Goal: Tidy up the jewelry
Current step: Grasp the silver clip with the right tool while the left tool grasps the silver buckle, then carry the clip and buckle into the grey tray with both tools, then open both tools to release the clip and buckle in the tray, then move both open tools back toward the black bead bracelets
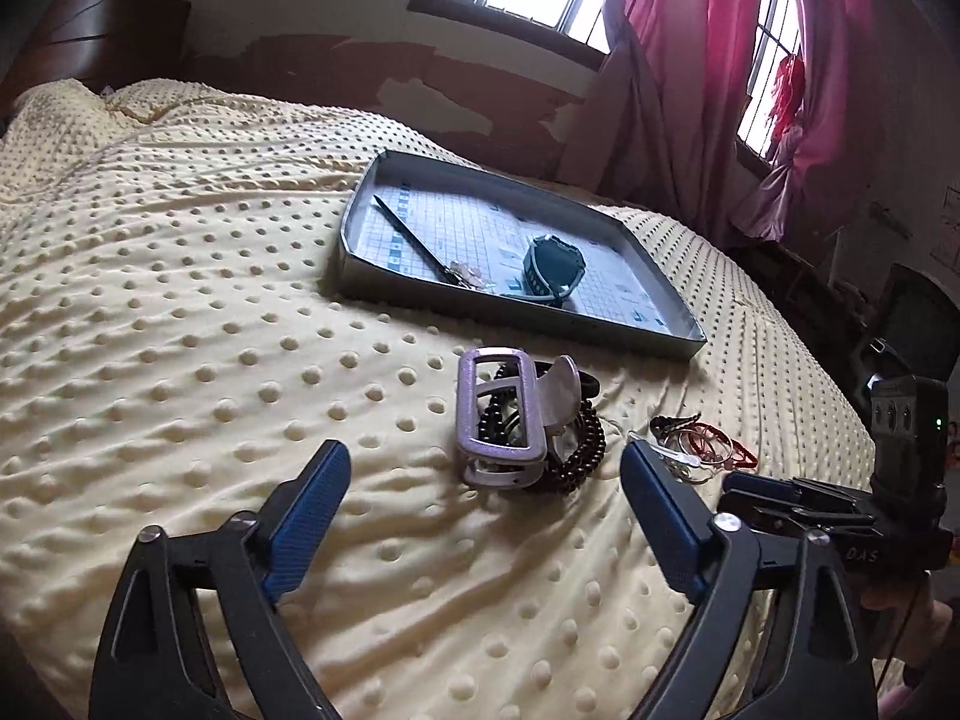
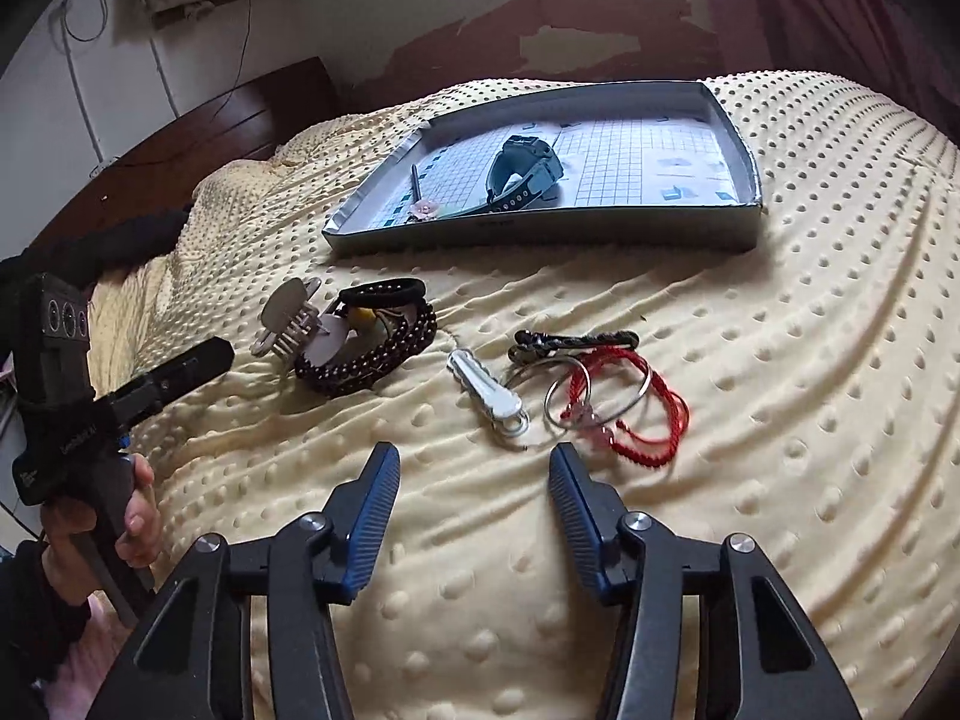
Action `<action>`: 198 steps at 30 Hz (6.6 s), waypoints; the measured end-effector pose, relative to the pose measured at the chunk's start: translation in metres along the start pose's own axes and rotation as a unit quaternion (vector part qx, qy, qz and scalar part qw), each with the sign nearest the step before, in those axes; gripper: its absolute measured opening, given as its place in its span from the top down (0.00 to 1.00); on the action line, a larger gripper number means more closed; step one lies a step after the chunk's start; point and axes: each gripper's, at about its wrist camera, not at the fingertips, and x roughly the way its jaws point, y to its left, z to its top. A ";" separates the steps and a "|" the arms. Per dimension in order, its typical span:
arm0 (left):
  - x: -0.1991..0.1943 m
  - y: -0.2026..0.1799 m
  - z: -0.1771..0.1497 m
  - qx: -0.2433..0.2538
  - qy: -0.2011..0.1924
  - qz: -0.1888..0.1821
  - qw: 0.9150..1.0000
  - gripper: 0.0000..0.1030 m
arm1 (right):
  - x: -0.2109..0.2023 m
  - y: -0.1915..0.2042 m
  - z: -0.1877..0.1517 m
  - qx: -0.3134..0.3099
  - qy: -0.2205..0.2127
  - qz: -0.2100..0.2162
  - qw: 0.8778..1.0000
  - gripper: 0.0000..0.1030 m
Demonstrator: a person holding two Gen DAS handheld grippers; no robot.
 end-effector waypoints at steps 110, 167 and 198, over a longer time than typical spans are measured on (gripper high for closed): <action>-0.003 0.006 0.049 -0.066 -0.040 0.001 0.997 0.71 | 0.005 0.025 0.075 -0.032 -0.089 -0.020 0.995 0.85; -0.105 -0.066 0.048 0.061 -0.168 0.067 0.982 0.02 | -0.129 0.075 0.029 -0.044 -0.218 -0.088 0.971 0.00; -0.115 -0.032 -0.063 0.022 -0.076 0.105 0.991 0.02 | -0.095 0.072 -0.056 -0.005 -0.079 -0.108 0.991 0.00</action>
